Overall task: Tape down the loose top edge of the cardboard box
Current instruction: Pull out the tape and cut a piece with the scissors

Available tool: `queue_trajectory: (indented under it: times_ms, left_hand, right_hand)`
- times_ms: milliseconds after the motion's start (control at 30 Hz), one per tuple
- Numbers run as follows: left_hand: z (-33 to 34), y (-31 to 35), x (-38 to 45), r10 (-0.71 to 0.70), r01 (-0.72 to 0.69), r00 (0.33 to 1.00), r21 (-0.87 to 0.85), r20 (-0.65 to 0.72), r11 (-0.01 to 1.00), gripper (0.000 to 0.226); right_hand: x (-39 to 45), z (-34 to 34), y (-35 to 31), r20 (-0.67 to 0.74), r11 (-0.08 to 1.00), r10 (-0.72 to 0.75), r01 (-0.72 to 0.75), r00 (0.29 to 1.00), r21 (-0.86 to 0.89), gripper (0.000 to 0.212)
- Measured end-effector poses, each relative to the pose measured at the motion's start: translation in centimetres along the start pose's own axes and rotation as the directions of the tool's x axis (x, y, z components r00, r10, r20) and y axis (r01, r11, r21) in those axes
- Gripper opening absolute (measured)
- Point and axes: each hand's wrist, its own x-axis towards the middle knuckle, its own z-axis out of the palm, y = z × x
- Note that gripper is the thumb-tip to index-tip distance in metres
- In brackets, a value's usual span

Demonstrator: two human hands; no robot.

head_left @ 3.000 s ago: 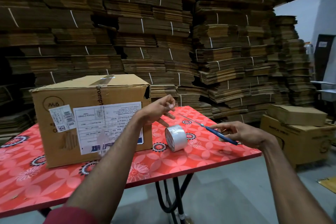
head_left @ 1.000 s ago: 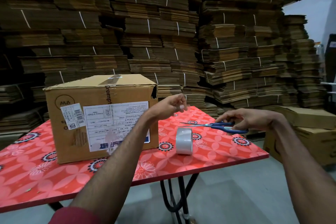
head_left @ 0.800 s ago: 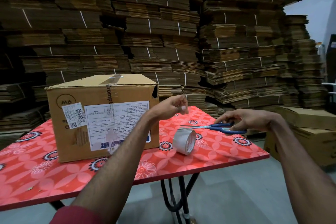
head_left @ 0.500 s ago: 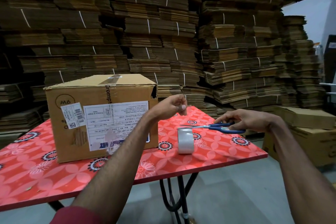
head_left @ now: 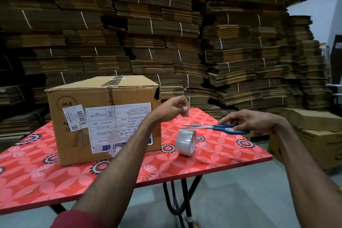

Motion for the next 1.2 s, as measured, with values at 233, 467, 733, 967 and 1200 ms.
queue_trajectory:
  times_ms: [233,467,733,967,1200]
  left_hand:
    - [0.0,-0.1,0.1,0.012,-0.012,1.000,-0.006,0.006,1.000,0.007]
    - [0.0,-0.2,0.0,0.003,-0.003,1.000,-0.023,0.008,1.000,0.007]
    - [-0.1,-0.2,0.0,0.030,-0.030,1.000,-0.016,-0.001,0.999,0.007]
    - [-0.1,-0.3,0.1,0.020,-0.020,1.000,-0.027,0.009,0.999,0.011]
    - [-0.1,-0.1,-0.1,0.003,-0.003,1.000,-0.033,0.010,0.999,0.009]
  right_hand:
    - [-0.2,0.3,-0.3,-0.001,1.000,0.009,-0.009,1.000,-0.019,0.040]
    - [0.1,0.3,0.1,-0.006,0.999,0.004,-0.004,1.000,-0.033,0.041]
    - [0.8,0.3,0.8,0.001,0.998,-0.061,0.061,0.998,-0.015,0.040]
    - [1.2,0.3,1.2,0.001,0.998,-0.057,0.057,0.998,0.012,0.037]
    - [0.7,0.5,0.3,-0.020,0.999,-0.029,0.029,0.999,0.030,0.034]
